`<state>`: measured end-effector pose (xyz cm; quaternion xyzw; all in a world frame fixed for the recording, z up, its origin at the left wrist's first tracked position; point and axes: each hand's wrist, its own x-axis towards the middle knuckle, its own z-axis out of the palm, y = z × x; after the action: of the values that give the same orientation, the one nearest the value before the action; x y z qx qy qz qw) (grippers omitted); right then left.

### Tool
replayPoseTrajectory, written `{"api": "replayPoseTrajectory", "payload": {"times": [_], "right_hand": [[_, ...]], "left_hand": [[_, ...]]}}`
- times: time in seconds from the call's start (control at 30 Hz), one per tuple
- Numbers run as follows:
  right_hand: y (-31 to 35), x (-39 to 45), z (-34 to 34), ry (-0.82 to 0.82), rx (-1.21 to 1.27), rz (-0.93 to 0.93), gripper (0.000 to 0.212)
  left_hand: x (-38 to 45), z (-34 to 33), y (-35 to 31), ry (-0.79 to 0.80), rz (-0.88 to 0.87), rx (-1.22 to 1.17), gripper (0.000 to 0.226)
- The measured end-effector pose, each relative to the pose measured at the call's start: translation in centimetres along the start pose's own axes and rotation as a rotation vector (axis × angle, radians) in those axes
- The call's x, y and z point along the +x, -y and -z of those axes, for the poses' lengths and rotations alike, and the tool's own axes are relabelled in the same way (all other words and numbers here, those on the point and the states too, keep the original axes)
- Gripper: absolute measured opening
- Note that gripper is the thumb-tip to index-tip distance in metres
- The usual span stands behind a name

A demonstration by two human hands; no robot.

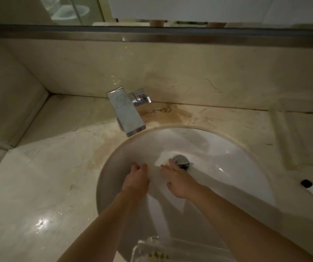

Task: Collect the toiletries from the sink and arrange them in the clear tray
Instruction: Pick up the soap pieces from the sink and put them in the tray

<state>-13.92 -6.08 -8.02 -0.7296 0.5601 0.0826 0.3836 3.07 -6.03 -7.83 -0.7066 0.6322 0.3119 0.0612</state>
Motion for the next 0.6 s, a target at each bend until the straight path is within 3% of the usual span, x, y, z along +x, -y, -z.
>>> {"api": "replayPoseTrajectory", "payload": {"times": [0.13,0.23,0.33,0.5,0.6], "right_hand": [[-0.1,2.2,0.2,-0.006,-0.077,-0.038,0.062],[0.0,3.0,-0.3,-0.124,-0.171,-0.010,0.043],[-0.2,2.5,-0.8,-0.162,-0.230,0.022,0.028],[-0.6,0.9,-0.8,-0.092,-0.129,0.000,0.021],[-0.5,-0.3,0.0,-0.137,0.109,-0.059,0.014]], "left_hand": [[1.4,-0.2,0.2,0.005,0.007,0.037,0.044],[1.8,-0.4,0.1,0.009,-0.014,0.059,0.047],[1.5,-0.4,-0.1,-0.007,-0.067,0.069,0.035],[1.0,-1.0,-1.2,0.091,-0.129,0.055,0.029],[0.3,-1.2,-2.3,0.082,-0.157,0.035,0.026]]}}
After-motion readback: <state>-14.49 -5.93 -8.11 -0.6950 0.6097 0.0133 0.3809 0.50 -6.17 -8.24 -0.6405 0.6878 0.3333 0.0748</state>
